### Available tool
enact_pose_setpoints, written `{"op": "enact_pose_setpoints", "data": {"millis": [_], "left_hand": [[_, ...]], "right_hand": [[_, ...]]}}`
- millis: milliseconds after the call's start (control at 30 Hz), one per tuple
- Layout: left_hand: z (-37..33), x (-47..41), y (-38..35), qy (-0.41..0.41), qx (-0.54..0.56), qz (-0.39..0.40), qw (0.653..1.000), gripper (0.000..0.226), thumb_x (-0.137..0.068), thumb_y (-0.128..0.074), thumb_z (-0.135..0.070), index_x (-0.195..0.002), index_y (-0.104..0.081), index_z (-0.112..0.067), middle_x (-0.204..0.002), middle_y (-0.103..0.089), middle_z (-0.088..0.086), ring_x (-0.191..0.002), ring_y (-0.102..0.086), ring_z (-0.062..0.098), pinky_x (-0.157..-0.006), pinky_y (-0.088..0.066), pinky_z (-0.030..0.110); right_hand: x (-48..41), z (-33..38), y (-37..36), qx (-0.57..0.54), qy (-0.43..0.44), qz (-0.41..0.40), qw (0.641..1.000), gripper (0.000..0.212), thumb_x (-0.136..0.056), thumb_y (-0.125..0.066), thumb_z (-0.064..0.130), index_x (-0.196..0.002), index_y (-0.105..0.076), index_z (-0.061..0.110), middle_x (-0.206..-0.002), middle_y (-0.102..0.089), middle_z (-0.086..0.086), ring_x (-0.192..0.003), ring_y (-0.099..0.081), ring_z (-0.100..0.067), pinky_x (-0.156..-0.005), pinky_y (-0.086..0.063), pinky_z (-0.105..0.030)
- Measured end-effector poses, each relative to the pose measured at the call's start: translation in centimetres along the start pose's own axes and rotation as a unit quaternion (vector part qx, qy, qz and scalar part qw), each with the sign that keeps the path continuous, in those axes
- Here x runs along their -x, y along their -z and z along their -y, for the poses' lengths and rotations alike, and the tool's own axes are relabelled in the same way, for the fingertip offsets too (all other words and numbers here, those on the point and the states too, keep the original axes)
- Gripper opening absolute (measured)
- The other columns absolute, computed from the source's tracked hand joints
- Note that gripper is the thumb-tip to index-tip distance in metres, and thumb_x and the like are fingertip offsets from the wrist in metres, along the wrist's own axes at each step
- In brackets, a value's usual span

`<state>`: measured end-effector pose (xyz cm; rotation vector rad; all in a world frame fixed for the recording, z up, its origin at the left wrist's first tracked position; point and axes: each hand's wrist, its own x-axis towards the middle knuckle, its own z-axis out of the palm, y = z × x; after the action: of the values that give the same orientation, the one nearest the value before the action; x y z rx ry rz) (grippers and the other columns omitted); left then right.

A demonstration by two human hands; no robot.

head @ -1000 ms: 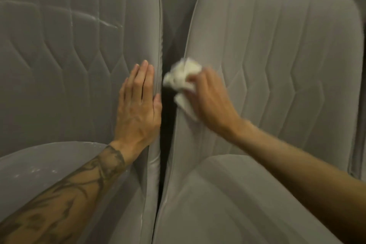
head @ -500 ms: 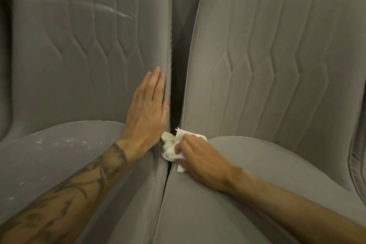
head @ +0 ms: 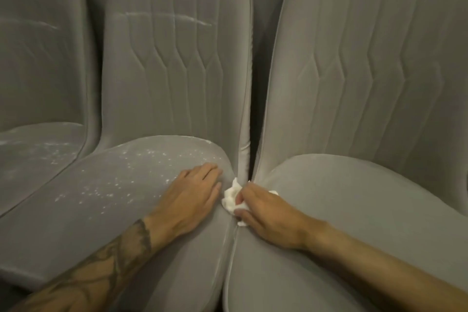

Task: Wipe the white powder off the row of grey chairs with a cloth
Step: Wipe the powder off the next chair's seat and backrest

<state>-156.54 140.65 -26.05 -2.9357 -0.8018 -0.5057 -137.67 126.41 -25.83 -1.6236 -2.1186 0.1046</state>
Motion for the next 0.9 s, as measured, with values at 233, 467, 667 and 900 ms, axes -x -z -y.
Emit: {"op": "enact_pose_setpoints", "data": {"millis": [233, 467, 667, 900], "left_hand": [[4.5, 2.4, 1.5, 0.013, 0.004, 0.035, 0.999, 0.047, -0.102, -0.023, -0.049, -0.121, -0.06, -0.026, -0.12, -0.057, -0.005, -0.107, -0.056, 0.02, -0.094, -0.044, 0.038], [11.3, 2.9, 1.9, 0.019, 0.042, 0.05, 0.998, 0.048, -0.104, -0.021, -0.052, -0.128, -0.057, -0.031, -0.124, -0.054, -0.008, -0.113, -0.053, 0.017, -0.1, -0.042, 0.037], [18.8, 1.6, 0.9, -0.009, 0.064, 0.05, 0.997, 0.046, -0.103, -0.021, -0.054, -0.124, -0.057, -0.034, -0.122, -0.054, -0.009, -0.11, -0.052, 0.018, -0.097, -0.041, 0.037], [25.6, 0.8, 1.4, -0.061, 0.083, 0.054, 0.993, 0.044, -0.102, -0.025, -0.054, -0.124, -0.057, -0.033, -0.123, -0.053, -0.009, -0.113, -0.051, 0.018, -0.1, -0.041, 0.038]], "right_hand": [[-3.8, 0.6, -0.3, -0.011, -0.245, -0.106, 0.964, 0.018, -0.104, -0.044, 0.029, -0.099, -0.051, 0.012, -0.096, -0.052, 0.002, -0.087, -0.057, -0.015, -0.075, -0.034, -0.025], [-3.9, 7.5, -3.5, 0.018, -0.258, -0.052, 0.965, 0.018, -0.101, -0.042, 0.043, -0.104, -0.045, 0.025, -0.104, -0.051, 0.004, -0.09, -0.052, -0.015, -0.081, -0.042, -0.035], [-10.3, 6.4, -4.6, 0.079, -0.421, -0.174, 0.887, 0.024, -0.102, -0.043, 0.03, -0.113, -0.05, 0.009, -0.114, -0.055, -0.013, -0.092, -0.053, -0.025, -0.08, -0.045, -0.038], [-14.1, 8.5, -5.7, 0.114, -0.489, -0.127, 0.855, 0.04, -0.099, -0.049, 0.036, -0.123, -0.049, 0.004, -0.125, -0.052, -0.017, -0.111, -0.052, -0.033, -0.096, -0.042, -0.039]]}}
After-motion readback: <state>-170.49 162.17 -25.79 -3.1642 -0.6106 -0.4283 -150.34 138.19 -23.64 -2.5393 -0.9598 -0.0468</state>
